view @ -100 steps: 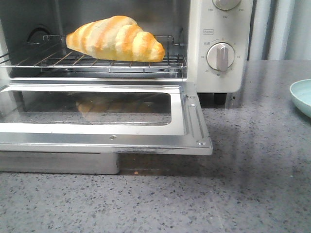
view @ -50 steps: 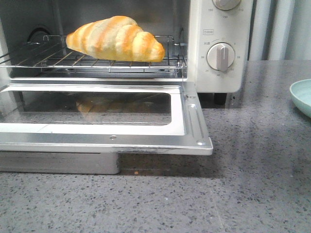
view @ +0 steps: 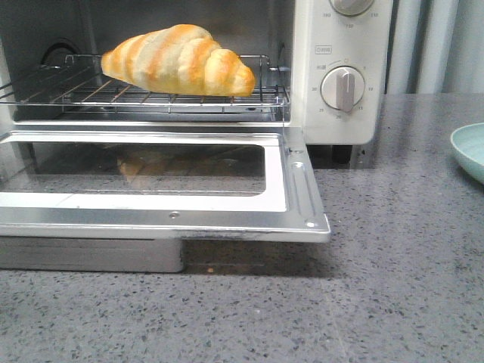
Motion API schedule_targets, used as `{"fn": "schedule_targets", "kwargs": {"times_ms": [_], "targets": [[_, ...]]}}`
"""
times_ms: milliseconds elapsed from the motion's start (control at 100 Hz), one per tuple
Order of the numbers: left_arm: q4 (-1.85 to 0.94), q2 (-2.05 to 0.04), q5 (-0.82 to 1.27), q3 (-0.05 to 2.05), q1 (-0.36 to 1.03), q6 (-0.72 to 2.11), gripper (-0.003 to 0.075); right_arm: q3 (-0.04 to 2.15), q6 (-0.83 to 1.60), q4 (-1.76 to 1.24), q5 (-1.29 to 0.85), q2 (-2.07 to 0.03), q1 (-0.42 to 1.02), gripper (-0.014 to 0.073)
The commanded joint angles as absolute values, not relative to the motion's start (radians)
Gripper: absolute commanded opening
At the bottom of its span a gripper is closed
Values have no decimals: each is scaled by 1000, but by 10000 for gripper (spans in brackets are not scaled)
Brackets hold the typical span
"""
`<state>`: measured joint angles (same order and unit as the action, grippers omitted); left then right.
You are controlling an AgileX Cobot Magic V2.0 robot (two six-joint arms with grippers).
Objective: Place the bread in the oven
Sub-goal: 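Open the right gripper and withdraw it from the oven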
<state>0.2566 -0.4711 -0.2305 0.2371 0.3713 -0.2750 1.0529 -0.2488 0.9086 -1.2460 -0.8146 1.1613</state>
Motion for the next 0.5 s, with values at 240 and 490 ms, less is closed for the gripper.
{"fn": "schedule_targets", "kwargs": {"times_ms": [240,490], "targets": [[251,-479,-316,265,103,-248,-22,877,-491,1177,-1305,-655,1102,-68],[373,-479,-313,265,48,-247,-21,808,-560,1175,-1305,-655,933,-69]]}}
